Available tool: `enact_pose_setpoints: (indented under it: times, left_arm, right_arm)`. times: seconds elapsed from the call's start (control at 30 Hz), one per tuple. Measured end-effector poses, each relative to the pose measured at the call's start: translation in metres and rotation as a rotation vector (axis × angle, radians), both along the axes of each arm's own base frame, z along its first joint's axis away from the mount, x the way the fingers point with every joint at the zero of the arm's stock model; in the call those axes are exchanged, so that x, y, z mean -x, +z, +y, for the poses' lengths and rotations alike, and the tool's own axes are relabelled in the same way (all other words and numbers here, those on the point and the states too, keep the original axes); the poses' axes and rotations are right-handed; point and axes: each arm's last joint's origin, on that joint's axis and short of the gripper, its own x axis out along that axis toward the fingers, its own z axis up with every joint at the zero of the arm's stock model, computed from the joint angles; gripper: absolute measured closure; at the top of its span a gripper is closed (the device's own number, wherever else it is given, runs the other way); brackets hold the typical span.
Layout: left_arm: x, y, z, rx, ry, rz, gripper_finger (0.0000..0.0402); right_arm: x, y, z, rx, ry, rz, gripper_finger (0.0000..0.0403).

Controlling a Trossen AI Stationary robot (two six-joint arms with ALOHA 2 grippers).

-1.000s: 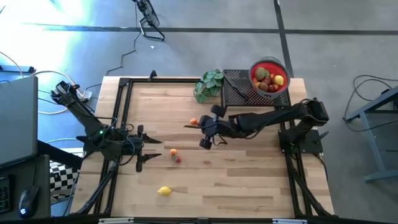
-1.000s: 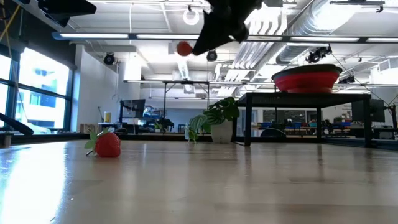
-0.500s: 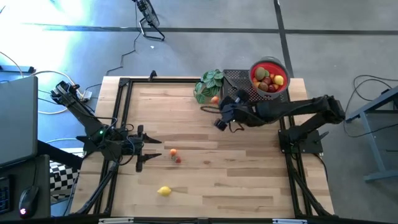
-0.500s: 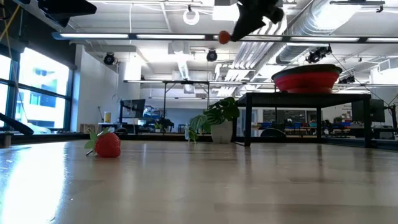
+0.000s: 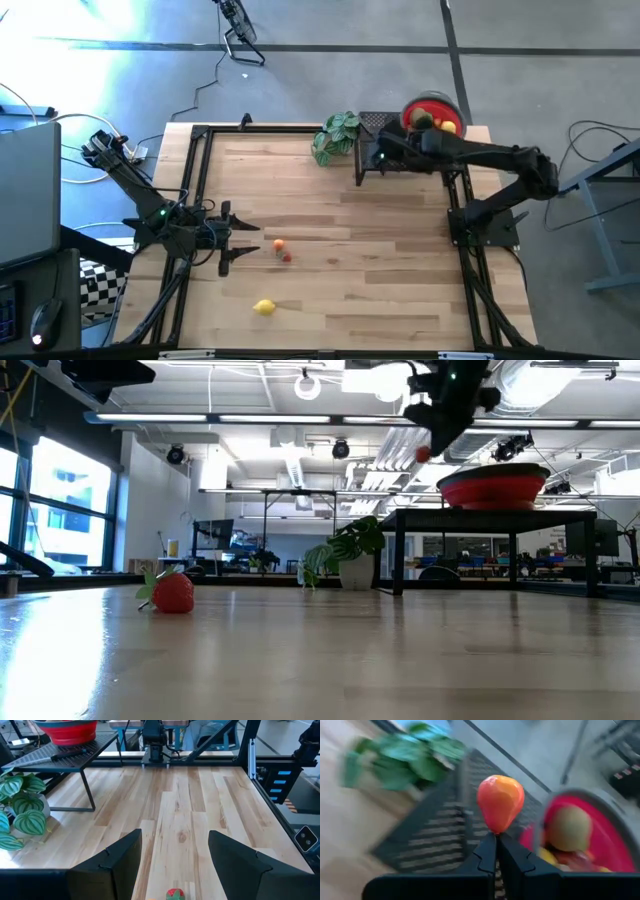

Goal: Pick & Place Fruit
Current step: Put the orange pear into the red strainer bowl

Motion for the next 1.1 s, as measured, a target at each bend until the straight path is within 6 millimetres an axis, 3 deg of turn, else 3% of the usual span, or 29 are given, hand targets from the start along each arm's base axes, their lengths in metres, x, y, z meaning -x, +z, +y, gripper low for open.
enact_pose_setpoints:
  times: [0.67, 1.1]
  left_arm:
    - [0.000, 0.000, 0.000, -0.003, 0.009, -0.002, 0.0179]
    - [0.000, 0.000, 0.000, -0.003, 0.011, -0.002, 0.0179]
  right_arm:
    - [0.049, -0.004, -0.074, -0.091, -0.332, 0.077, 0.0399]
    - [0.073, -0.006, -0.096, -0.141, -0.453, 0.105, 0.0399]
